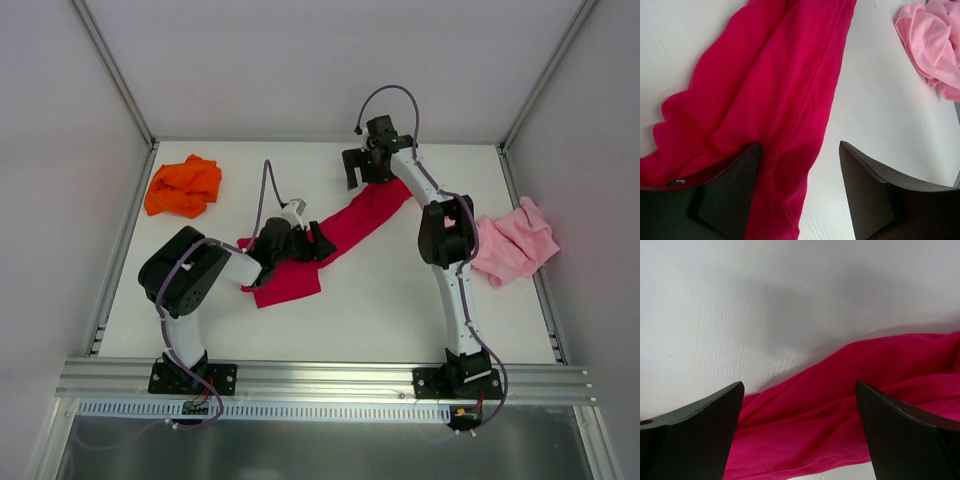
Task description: Fold and stack the t-shirts
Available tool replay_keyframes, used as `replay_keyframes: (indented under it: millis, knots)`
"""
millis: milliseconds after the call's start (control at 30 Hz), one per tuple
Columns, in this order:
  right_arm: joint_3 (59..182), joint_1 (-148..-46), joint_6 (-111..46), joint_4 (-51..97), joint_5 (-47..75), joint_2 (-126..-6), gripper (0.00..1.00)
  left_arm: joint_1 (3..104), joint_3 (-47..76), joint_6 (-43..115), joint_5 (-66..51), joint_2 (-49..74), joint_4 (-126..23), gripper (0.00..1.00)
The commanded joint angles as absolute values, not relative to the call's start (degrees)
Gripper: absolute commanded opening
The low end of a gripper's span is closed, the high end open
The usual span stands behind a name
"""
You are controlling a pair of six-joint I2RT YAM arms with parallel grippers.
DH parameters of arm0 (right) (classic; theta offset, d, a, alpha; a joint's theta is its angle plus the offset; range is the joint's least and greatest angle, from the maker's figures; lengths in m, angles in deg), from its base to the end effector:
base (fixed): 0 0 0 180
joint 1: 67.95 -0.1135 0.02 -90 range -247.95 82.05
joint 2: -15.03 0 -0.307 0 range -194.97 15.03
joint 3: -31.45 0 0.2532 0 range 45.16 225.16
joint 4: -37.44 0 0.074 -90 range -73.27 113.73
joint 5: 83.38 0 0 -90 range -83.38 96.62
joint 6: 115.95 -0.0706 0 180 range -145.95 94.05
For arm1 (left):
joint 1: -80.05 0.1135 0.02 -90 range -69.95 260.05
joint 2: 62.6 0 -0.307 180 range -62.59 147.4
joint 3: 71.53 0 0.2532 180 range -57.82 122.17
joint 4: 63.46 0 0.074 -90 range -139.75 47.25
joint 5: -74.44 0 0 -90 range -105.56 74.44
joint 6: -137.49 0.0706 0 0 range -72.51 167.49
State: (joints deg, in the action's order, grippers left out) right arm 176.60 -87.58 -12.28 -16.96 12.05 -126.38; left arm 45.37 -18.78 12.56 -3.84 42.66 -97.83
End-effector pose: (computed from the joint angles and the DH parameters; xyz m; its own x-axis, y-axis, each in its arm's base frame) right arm 0.5667 0.2092 0.2099 -0.6154 -0.4693 -0.6333 -0.5520 0.8301 -0.0787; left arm 0.3133 -0.2342 0.1642 -0.6198 -0.2529 -0.7429 0.4403 0.6715 -0.5960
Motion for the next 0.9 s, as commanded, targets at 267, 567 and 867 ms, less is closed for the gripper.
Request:
replay_keyframes:
  millis: [267,567,867]
  knots:
    - [170.86,-88.6,-15.48,-26.88,0.31,-122.88,1.0,45.24,-17.49,10.06,-17.83,41.65,-87.47,0.66]
    - [149.78,-92.46,-21.03,-22.79,-3.85,-110.94,1.0,47.61,-4.93,6.72,-26.65,42.87,-68.15,0.7]
    - [131.04,-96.77,-24.81,-15.4,-5.51,-100.56,1.0,52.54,12.04,7.85,-22.6,51.75,-56.09,0.68]
